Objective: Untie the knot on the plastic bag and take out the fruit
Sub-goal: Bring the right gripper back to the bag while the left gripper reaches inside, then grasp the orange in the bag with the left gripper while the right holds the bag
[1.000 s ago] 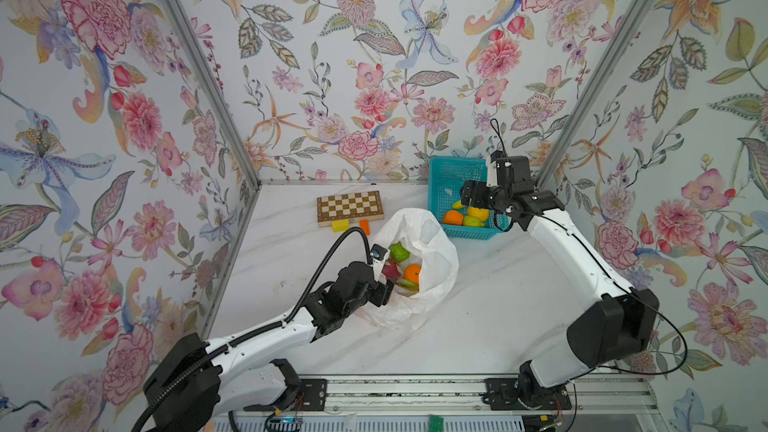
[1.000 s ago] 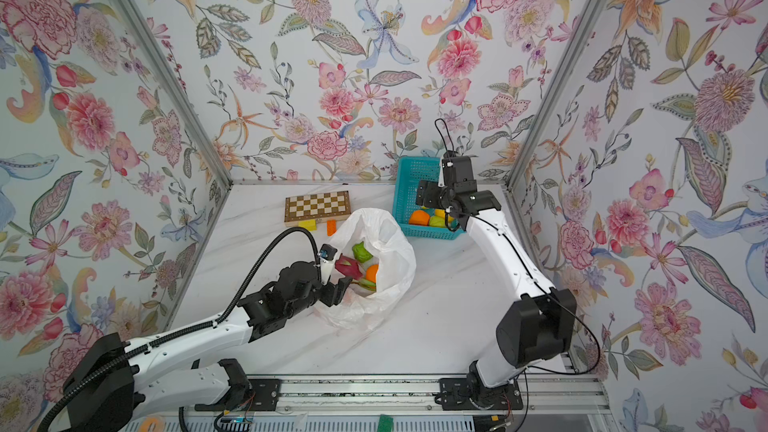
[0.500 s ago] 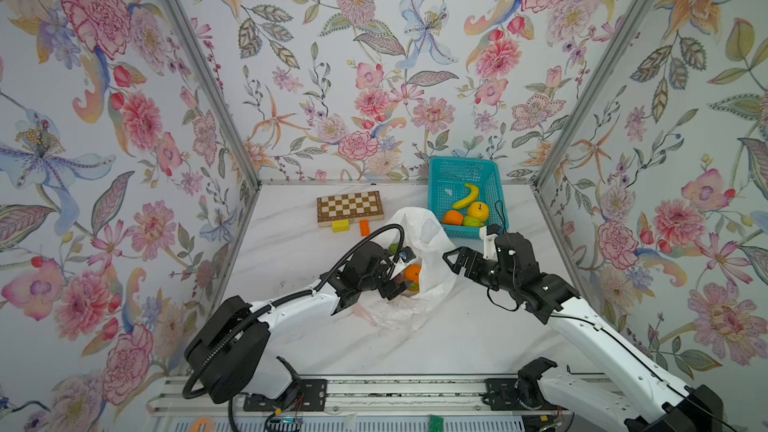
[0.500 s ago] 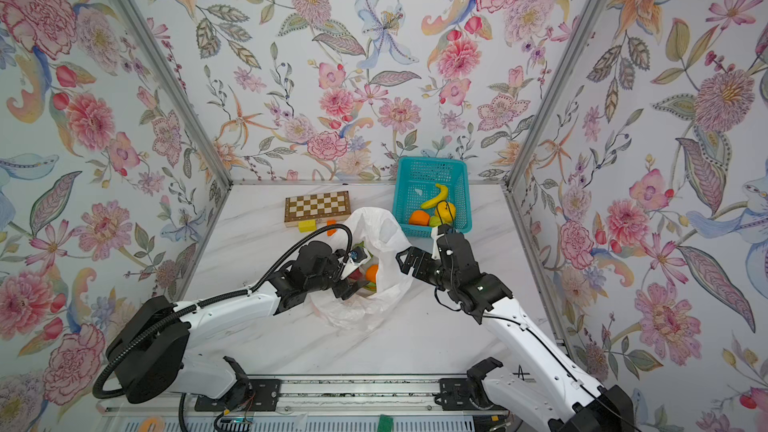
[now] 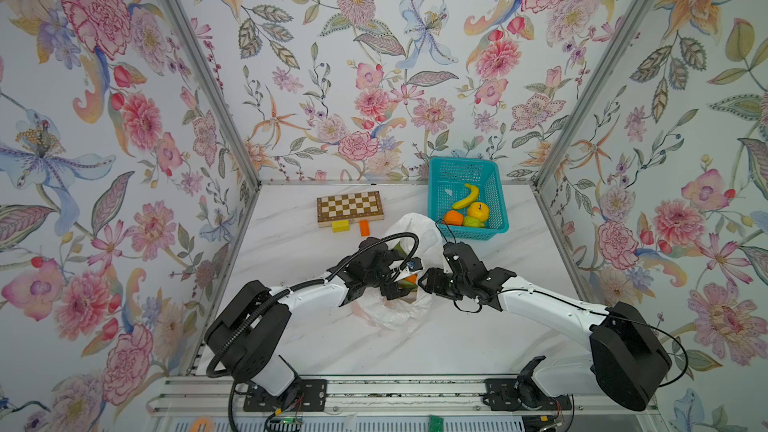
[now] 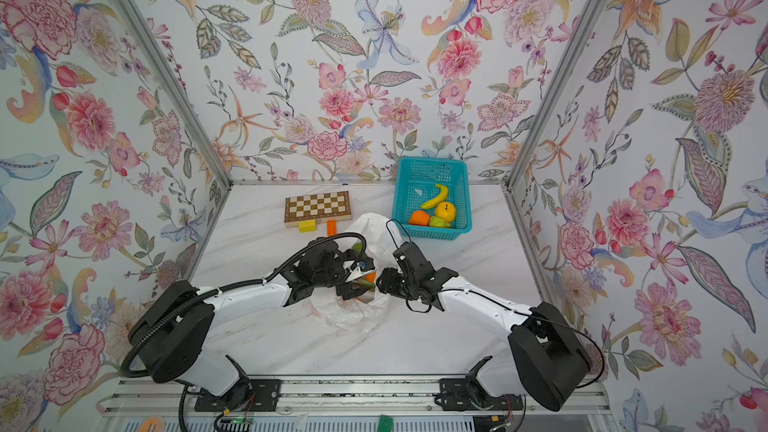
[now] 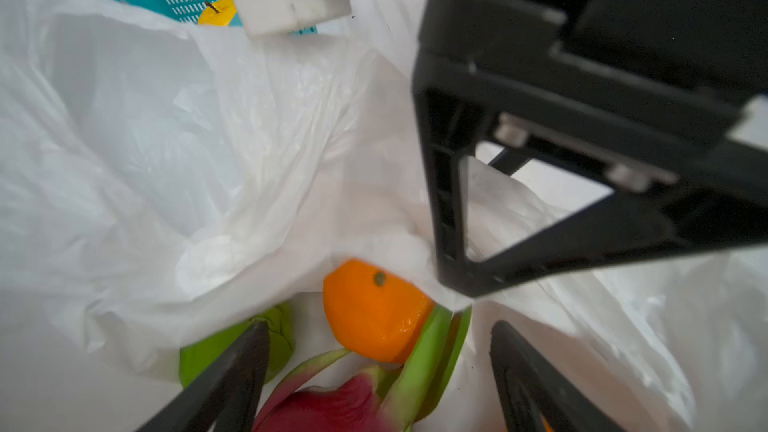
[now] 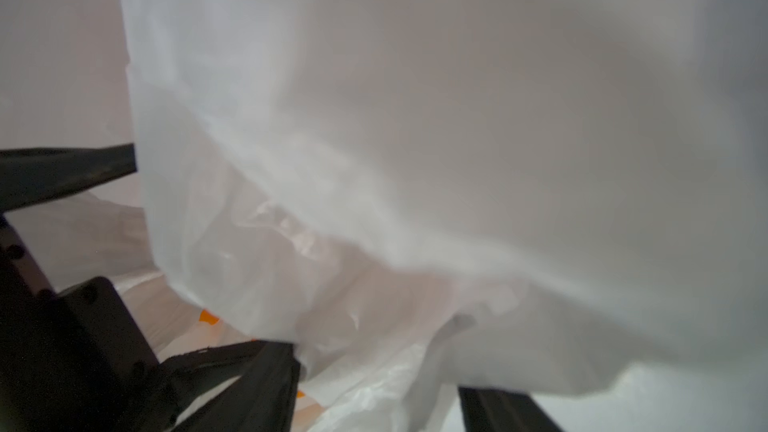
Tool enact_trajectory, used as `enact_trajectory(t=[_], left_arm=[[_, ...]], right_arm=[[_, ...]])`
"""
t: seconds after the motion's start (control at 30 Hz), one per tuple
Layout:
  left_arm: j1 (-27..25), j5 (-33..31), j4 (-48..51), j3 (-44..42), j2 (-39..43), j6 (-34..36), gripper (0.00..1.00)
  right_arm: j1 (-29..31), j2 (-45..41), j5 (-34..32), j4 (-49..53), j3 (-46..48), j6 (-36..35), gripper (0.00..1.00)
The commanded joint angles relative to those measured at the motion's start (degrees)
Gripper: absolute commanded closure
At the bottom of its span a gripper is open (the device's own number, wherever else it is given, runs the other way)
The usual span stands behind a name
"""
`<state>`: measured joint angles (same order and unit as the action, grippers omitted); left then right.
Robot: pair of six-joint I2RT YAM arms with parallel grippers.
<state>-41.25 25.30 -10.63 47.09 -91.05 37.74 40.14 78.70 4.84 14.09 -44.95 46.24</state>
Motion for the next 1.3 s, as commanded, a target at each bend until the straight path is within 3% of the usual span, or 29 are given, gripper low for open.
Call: enact_trajectory(t=[0.0,0.3,0.53,0.73,0.97,1.13,1.27], left_arm=[[-0.5,1.1,0.2,2.2,-1.8,2.7,0.15],[-1.7,-1.8,2.3,7.7,-7.1,2.3,0.21],[-2.5,-3.8,11.9,13.9,-11.6,0.9,0.27],[-2.9,-6.5,14.7,16.7,-14.7,-1.5,0.38],[-3.2,-8.5,15.3,17.3,-17.1,-2.5,0.3],[-3.3,-7.6,19.2,21.0,-21.0,-3.3,0.34],[-3.2,-7.0,21.1,22.3,-22.3,-3.2,0.42]], right_arm=[[0.0,-1.0,-13.6,9.3,-0.6,-1.2,0.56],[0.3,-0.4,-11.4,8.7,1.1,-2.6,0.77],[0.6,-2.2,-11.1,7.0,2.8,-1.4,0.75],[0.5,-1.8,-12.3,8.5,1.1,-1.0,0.73],[-0.2,-3.0,-14.0,9.3,-0.3,-0.7,0.73],[-0.2,-3.5,-13.9,9.5,-1.1,-0.6,0.72],[-0.2,-3.2,-13.9,9.7,-1.1,-0.4,0.71]])
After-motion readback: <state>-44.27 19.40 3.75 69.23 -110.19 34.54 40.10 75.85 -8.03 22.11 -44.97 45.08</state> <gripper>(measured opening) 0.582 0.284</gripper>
